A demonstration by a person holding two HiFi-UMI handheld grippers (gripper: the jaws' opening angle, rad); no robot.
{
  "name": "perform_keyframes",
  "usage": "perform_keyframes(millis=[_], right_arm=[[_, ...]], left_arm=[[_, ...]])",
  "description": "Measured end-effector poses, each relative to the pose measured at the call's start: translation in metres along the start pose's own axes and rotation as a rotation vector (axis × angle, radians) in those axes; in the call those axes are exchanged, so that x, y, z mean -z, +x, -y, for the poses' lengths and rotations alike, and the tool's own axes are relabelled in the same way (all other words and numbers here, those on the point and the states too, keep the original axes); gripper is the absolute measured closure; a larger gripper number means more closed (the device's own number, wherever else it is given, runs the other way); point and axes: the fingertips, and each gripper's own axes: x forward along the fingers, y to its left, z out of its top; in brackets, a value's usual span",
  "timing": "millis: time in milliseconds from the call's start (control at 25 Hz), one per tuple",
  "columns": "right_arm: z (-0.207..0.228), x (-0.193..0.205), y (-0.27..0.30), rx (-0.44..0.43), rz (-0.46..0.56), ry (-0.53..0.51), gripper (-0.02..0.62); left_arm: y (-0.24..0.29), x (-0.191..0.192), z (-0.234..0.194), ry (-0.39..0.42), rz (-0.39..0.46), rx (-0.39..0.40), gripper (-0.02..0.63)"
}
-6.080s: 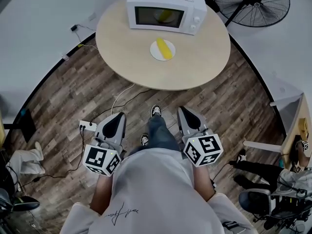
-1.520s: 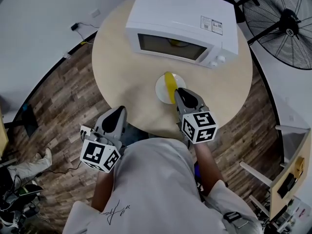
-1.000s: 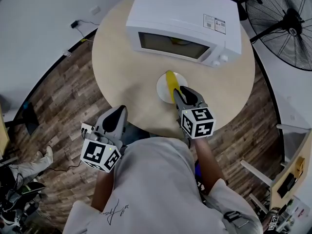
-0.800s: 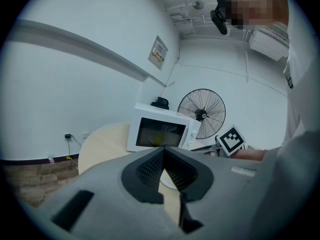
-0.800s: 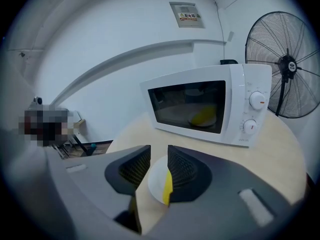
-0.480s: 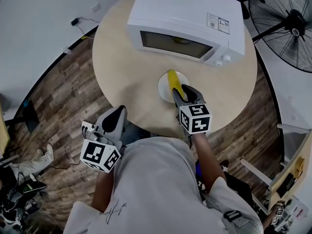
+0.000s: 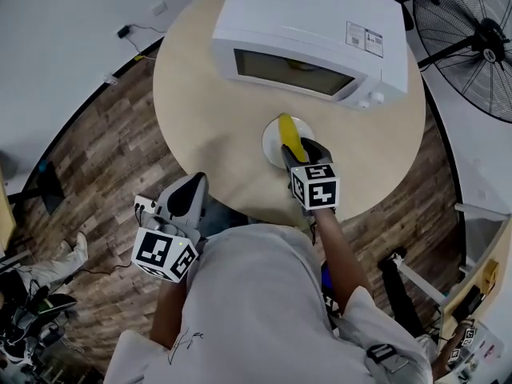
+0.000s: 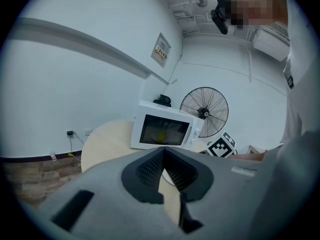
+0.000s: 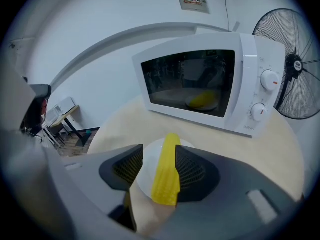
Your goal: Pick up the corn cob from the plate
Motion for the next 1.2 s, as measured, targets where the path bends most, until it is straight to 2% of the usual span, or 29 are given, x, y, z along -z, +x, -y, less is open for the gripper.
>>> perform_keyframes(millis=[440,1200], right_arm=[[0.009,0.01,0.021,0.031,-0.07,-0.016,0.345],[0.023,0.035,0.058,0.074,-0.185,0.015,0.298]], left_arm=[[0.0,0.001,-0.006,-0.004,-0.01,-0.009,0.607],[0.004,0.003,-0.016,-0.015,-0.027,-0.021,0.607]])
